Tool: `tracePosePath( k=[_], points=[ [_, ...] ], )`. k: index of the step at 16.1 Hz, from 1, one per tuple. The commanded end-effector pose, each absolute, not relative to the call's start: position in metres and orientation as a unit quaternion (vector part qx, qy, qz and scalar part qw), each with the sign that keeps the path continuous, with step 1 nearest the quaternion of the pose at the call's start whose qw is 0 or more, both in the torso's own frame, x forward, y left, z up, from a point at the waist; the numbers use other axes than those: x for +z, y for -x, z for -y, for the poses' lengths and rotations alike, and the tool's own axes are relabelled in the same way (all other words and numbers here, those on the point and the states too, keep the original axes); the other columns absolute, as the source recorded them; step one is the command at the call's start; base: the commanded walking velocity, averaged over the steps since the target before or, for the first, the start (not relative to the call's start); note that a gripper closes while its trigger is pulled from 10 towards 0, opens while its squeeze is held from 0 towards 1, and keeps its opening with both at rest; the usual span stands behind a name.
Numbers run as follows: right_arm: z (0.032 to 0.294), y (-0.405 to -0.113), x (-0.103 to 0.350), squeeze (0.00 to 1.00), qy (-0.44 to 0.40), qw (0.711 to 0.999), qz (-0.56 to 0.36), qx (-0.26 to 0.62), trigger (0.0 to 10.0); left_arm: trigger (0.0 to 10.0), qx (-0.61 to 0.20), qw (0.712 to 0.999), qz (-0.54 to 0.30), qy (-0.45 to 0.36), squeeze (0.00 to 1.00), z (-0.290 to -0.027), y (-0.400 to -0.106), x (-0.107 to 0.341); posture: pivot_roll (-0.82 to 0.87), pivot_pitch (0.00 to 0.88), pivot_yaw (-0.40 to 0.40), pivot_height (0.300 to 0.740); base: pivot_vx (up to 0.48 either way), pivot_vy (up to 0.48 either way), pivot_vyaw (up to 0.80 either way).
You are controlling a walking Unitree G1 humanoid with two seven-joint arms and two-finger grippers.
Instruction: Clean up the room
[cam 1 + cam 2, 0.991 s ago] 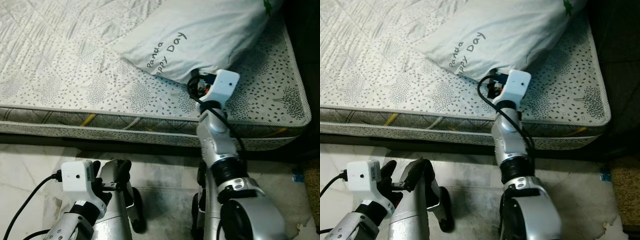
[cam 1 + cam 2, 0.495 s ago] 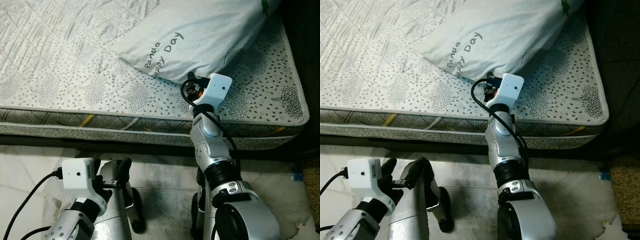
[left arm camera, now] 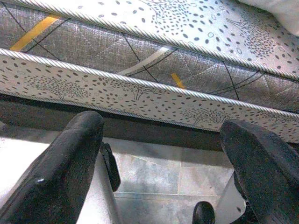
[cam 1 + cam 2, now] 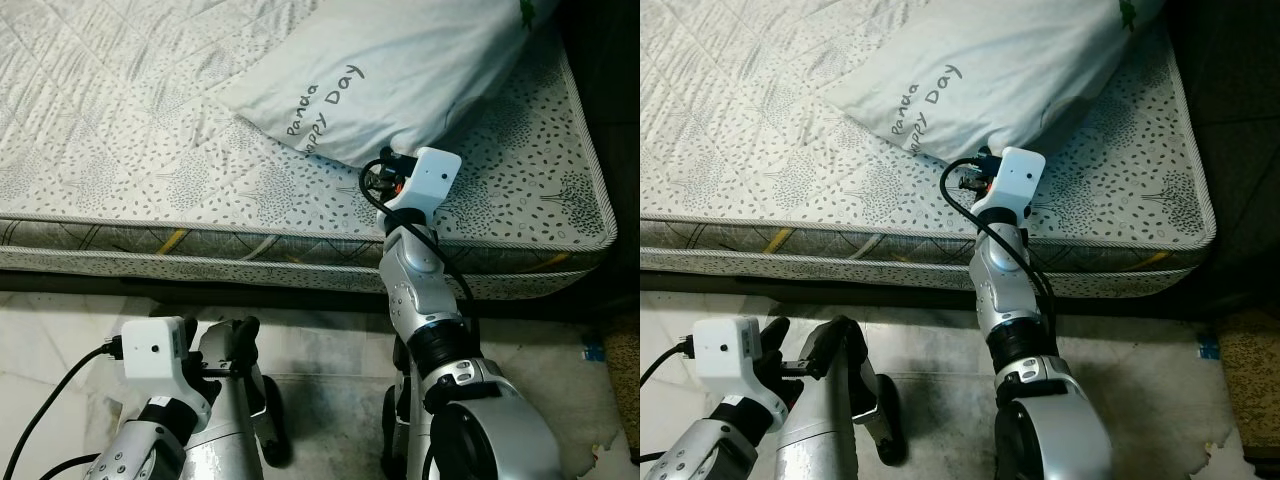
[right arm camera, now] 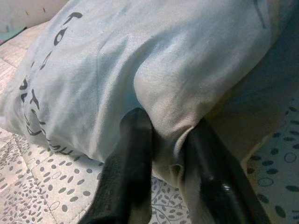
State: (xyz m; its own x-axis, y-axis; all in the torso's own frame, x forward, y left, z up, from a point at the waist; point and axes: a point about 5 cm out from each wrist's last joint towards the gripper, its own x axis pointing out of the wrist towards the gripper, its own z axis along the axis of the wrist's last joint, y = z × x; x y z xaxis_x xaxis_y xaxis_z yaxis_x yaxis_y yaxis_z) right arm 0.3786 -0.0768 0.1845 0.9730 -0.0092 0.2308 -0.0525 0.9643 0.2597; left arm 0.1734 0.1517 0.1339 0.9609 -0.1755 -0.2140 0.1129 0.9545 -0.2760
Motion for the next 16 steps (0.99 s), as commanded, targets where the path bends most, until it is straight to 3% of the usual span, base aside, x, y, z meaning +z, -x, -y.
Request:
tracePosePath(
  k=[1,9,12,16],
  points=[
    [0.062,-0.377,0.184,0.00,-0.125,0.985,0.111,0.046,0.0,10.0,-0.056,0.982,-0.135,0.123,0.00,-0.157,-0.170,0.128,0.04,0.343,0.058,0.552,0.000,0.000,0.00],
    [0.082,-0.390,0.196,0.00,-0.097,0.987,0.124,0.026,0.0,10.0,-0.052,0.983,-0.131,0.117,0.00,-0.160,-0.176,0.128,0.04,0.324,0.062,0.552,0.000,0.000,0.00],
    [0.108,-0.401,0.207,0.00,-0.060,0.990,0.129,0.003,0.0,10.0,-0.049,0.984,-0.126,0.115,0.00,-0.161,-0.181,0.128,0.05,0.318,0.061,0.552,0.000,0.000,0.00],
    [0.161,-0.411,0.231,0.00,-0.004,0.989,0.141,-0.055,0.0,10.0,-0.045,0.985,-0.125,0.113,0.00,-0.164,-0.182,0.128,0.05,0.309,0.062,0.552,0.000,0.000,0.00]
  ],
)
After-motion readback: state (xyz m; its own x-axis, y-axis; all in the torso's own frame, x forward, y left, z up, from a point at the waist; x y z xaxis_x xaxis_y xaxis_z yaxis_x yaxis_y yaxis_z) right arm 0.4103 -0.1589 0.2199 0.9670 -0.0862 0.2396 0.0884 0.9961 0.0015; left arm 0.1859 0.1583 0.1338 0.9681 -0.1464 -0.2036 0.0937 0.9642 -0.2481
